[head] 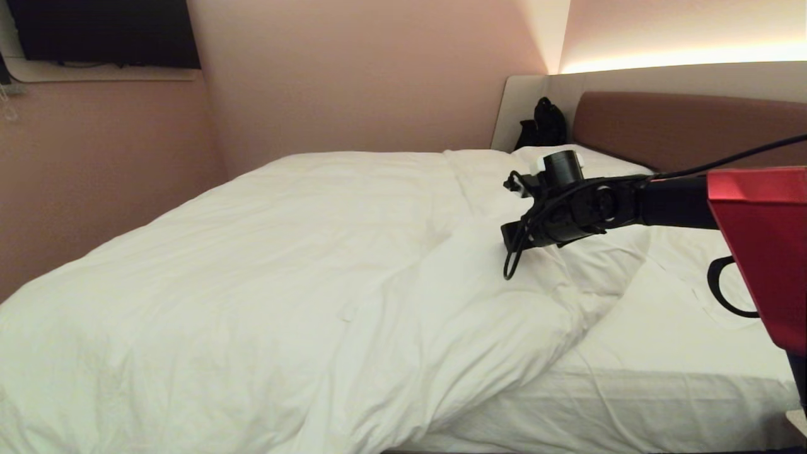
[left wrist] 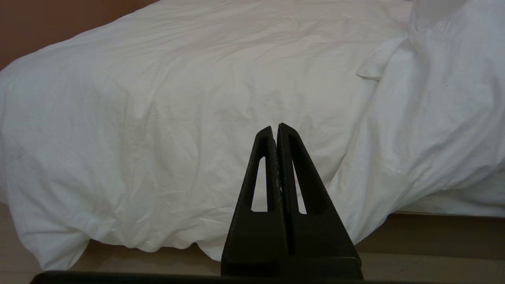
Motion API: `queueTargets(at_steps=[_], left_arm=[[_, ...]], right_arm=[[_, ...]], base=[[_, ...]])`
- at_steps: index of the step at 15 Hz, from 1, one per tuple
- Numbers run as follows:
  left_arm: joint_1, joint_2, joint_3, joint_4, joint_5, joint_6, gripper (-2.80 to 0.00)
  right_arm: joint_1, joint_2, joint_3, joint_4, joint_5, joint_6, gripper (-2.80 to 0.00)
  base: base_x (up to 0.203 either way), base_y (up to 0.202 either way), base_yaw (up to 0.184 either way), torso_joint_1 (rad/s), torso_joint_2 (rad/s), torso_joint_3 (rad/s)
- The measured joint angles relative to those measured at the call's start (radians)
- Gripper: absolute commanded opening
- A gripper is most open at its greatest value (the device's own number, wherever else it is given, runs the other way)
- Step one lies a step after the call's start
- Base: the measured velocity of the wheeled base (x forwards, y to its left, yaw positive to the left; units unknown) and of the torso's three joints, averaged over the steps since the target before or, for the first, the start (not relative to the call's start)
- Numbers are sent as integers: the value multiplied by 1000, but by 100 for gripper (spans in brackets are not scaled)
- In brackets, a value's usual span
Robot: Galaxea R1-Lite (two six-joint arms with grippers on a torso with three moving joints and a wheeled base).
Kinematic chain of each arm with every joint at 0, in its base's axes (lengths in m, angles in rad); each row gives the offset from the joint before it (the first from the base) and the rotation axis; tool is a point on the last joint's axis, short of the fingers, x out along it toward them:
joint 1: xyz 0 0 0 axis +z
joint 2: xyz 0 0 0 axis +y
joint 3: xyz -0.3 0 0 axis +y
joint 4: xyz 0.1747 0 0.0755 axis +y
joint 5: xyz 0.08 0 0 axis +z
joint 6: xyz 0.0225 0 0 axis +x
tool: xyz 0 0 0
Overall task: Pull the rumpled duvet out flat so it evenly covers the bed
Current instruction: Flatten the corners of the folded blanket
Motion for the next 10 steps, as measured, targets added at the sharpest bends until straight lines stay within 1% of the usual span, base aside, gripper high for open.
queueTargets(at_steps=[2,3,10], left_arm=[[0,0,0,0,0,0,-280],[0,0,0,0,0,0,-280],[0,0,0,0,0,0,-280]], right_arm=[[0,5,1,-2,3,2,-280],[0,7,1,-2,4,2,0],[7,21,12,-5,7,0,0]], base=[[0,0,0,0,0,0],[0,0,0,0,0,0],[0,0,0,0,0,0]])
